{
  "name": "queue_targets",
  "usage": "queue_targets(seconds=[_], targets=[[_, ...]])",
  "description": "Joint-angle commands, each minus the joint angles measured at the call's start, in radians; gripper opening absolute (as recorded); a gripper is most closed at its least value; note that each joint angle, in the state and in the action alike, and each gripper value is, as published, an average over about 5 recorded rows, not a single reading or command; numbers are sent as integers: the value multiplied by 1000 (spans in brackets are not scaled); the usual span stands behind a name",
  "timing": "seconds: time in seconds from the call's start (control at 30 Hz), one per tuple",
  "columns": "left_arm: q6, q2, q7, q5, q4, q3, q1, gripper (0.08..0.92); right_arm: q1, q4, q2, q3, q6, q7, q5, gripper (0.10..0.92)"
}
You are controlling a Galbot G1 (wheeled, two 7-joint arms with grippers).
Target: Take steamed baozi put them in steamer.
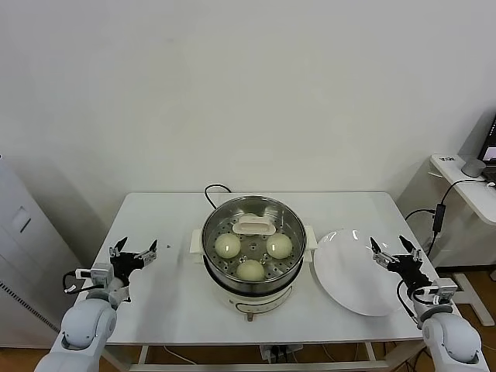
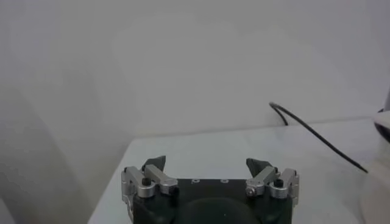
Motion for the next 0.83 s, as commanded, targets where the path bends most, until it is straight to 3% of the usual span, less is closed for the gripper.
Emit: queue_targets(seconds=[0.03, 0.83], targets=[[2, 0, -2, -9, 5, 2, 4, 823, 4, -4, 8, -4, 0, 1, -10, 823], [21, -10, -4, -18, -13, 3, 5, 823, -1, -14, 6, 6, -13, -7, -29, 823]])
